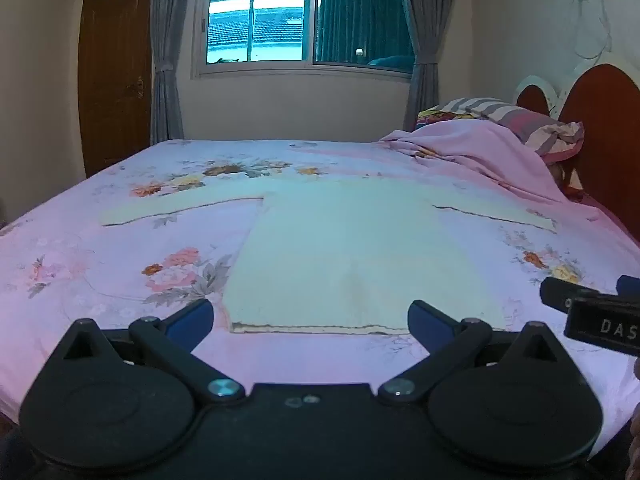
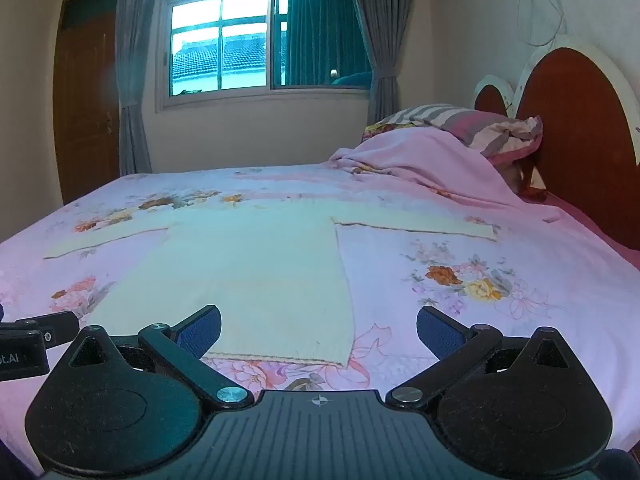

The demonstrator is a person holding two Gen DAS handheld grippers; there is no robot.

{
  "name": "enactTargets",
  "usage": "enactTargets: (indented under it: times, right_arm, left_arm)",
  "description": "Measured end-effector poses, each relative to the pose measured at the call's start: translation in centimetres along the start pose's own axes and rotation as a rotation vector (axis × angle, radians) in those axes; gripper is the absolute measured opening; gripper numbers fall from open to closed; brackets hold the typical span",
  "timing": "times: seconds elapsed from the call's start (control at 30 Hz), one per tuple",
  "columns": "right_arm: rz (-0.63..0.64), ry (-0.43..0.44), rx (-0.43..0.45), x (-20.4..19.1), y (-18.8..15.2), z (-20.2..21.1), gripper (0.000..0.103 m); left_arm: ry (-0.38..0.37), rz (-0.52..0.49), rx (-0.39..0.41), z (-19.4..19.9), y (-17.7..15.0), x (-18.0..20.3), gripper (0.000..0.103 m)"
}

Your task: Fold small clothes

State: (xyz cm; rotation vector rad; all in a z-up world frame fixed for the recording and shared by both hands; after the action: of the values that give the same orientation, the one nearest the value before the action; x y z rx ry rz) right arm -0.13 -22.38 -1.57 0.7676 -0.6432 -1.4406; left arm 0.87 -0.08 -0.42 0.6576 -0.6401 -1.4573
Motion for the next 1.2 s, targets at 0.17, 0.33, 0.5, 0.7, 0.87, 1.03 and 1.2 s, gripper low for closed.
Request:
enactTargets:
  times: [0.17,0.33,0.5,0.7,0.87,1.03,1.2]
  right_arm:
    - [-0.003,0.004,0.014,0.07,-0.03,0.04,0.103]
    - [0.002,0.005,0.016,0.07,-0.08,0.14,0.103]
    - [-0.006,0.002,0.011,0.28,-0.12,0.16,0.103]
    - [-0.006,0.001,0.012,0.22,-0.28,0.16,0.103]
    - [-0.008,0.001,0.011,0.20,-0.03,0.00,0.103]
    - [-0.008,0.000,0.011,0.23,-0.04,0.07,0.103]
    - [-0.007,-0.001,0.013,0.25,0.11,0.47,0.103]
  left_arm:
    - [-0.002,0.014,-0.001,0.24,-0.13,-0.05,0.103]
    - [-0.013,0.019,-0.008,0.00,-0.15,-0.41,0.103]
    - [-0.010,0.020,-0.014,-0.18,-0.09,-0.13,0.103]
    - [-0.011,0.019,-0.015,-0.19,-0.10,-0.15,0.103]
    - [-0.011,0.019,-0.017,-0.22,-0.10,-0.17,0.103]
    - [-0.012,0.018,-0.017,-0.18,-0.15,-0.03,0.103]
    - [-0.010,0.018,-0.017,-0.31,-0.17,-0.05,0.103]
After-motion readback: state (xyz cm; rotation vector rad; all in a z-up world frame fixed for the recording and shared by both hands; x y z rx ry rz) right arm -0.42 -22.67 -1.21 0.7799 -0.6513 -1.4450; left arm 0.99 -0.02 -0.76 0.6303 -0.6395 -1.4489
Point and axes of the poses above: each gripper's, at about its wrist camera, not at the fingertips, and z roughly against the way its jaws point, x to its right, y to its top, the point moved 1 cm from there along -z, roughly the way its jaws point, and after that the axes turned 15 degrees about -x, right-handed, at the moved point
